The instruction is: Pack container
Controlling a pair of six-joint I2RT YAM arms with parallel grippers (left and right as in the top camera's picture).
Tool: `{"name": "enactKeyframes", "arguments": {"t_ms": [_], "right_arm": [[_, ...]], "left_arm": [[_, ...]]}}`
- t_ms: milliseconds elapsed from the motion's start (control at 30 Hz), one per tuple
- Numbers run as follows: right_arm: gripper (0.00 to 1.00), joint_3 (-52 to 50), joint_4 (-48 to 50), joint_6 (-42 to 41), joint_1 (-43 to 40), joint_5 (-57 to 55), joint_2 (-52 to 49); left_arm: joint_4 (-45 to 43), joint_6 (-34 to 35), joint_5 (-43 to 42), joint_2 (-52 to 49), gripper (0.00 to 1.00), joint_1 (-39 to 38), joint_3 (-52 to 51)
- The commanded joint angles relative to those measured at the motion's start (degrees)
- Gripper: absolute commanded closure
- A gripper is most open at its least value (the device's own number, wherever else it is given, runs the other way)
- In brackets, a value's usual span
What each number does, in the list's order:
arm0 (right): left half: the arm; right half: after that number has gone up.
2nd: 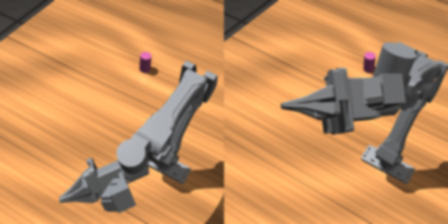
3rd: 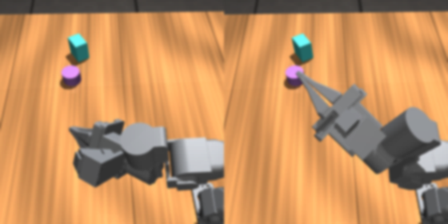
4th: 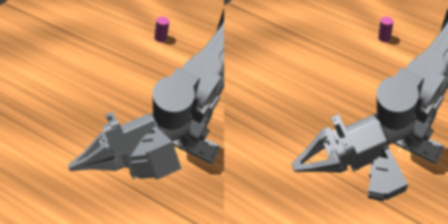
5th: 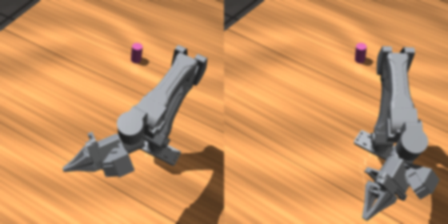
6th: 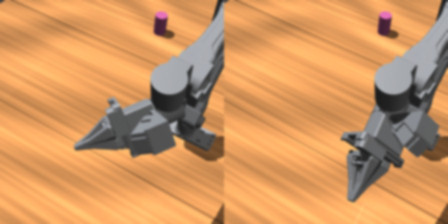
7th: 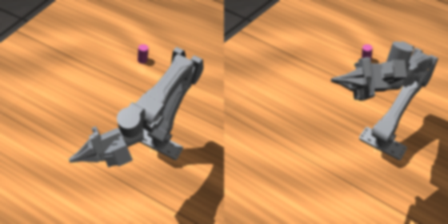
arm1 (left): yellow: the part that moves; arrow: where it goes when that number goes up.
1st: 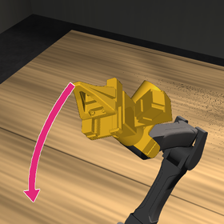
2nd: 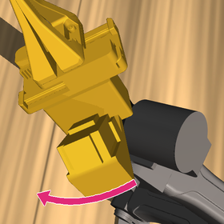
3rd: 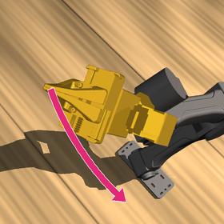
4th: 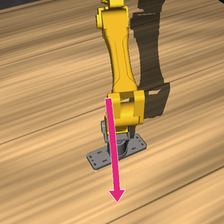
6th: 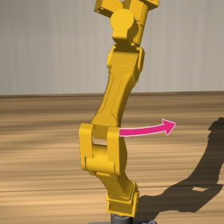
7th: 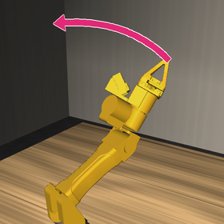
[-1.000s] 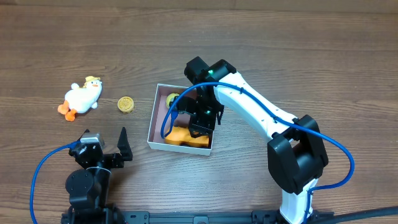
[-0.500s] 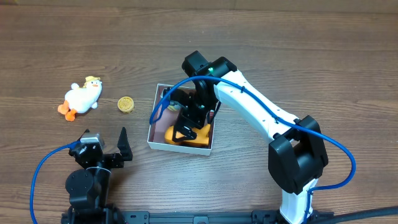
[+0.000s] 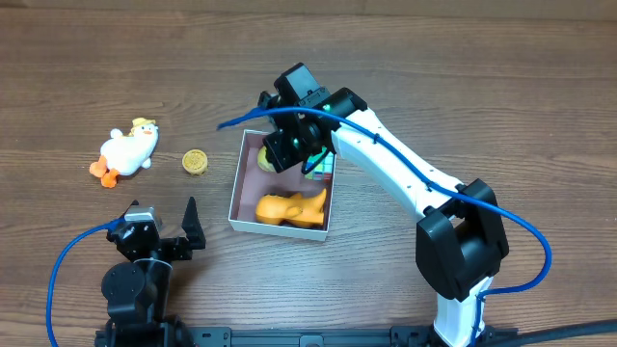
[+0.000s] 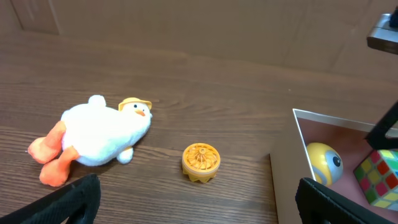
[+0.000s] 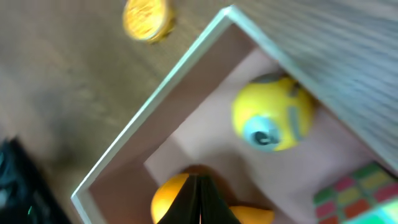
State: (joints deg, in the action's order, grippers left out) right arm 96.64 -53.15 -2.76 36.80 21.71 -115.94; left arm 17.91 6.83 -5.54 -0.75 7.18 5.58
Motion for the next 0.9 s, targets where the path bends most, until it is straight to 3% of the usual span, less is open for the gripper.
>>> {"name": "enactKeyframes", "arguments": {"t_ms": [0,533,867], "right_arm": [[0.96,1.57,1.01,-6.08,0.33,-5.42,-0.02],[0.96,1.57,1.31,-5.75,2.62,-6.73,-3.78],[0.96,1.57,2.05,-0.37,2.62,-7.58,-3.78]], "left_arm": [[-0.13,-1.29,-0.02,0.39,0.0,0.35,-0.17],[-0.15,-1.29,-0.02,0.39,0.0,0.35,-0.17],[-0.13,-1.29,-0.02,0.39,0.0,0.35,-0.17]]}}
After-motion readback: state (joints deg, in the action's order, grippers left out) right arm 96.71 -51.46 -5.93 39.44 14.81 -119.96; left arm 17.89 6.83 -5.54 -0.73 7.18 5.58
